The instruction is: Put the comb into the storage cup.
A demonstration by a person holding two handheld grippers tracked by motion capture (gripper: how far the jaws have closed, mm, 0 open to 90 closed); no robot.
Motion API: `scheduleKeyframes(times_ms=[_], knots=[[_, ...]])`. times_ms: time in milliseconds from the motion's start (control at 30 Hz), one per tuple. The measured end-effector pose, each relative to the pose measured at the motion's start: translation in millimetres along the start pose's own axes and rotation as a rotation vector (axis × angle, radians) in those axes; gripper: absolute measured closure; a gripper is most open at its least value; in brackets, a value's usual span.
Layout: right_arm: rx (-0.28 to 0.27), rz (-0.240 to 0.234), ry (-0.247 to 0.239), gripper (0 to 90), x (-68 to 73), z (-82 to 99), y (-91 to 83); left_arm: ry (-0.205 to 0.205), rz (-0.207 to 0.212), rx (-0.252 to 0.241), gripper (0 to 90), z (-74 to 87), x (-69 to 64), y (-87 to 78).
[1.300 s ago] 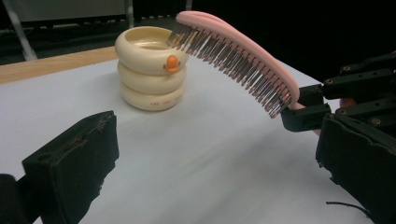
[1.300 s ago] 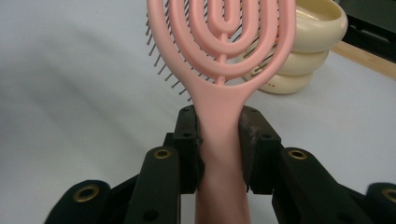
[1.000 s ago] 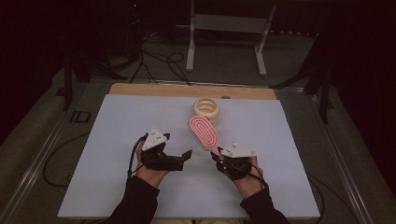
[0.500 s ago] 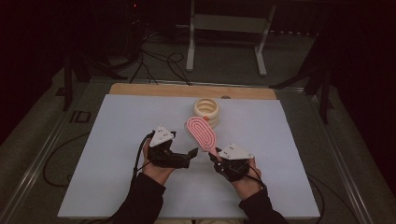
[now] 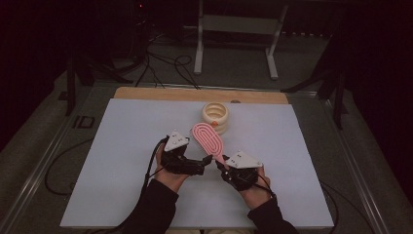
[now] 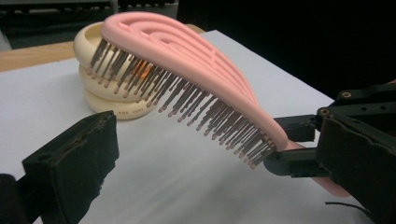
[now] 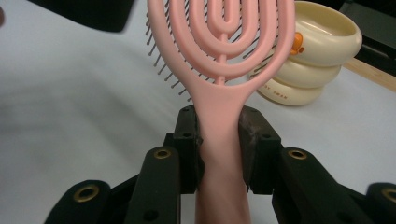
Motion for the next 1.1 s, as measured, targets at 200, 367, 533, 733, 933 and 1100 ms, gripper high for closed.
scheduleKeyframes(times_ms=[200, 367, 533, 733, 933, 1100], knots=[[-0.001, 0.000, 0.000, 70.3, 1.8, -0.5, 0.1, -0.014, -0.001, 0.004, 0.3, -1.8, -1.2, 5.6], [-0.007, 0.009, -0.019, 70.3, 5.2, -1.5, 0.3, -0.027, -0.003, 0.012, 0.3, -2.8, -2.2, 10.3], [-0.010, 0.003, -0.030, 70.4, 9.1, -2.4, 1.0, -0.053, 0.010, 0.025, 2.8, -2.8, -3.5, 13.1], [-0.011, 0.002, -0.031, 70.4, 10.4, -2.3, 1.2, -0.084, 0.010, 0.016, 6.6, -4.4, -4.1, 12.5], [-0.026, 0.003, -0.038, 70.4, 12.0, -3.7, 0.1, -0.129, -0.022, 0.004, 18.5, -8.4, -2.2, 13.0], [-0.043, 0.005, -0.046, 70.4, 13.1, -5.1, -1.9, -0.164, 0.010, 0.002, 24.9, -9.4, -2.8, 15.2]])
Point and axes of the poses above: each handheld gripper's, and its own axes: y roughly forward along the jaws, z roughly out of its underside, x roughly to its left, the point moved 5 cm from there along y, roughly forward along the jaws, and after that the axes turned 10 degrees about -y, right-handed, at the moved point
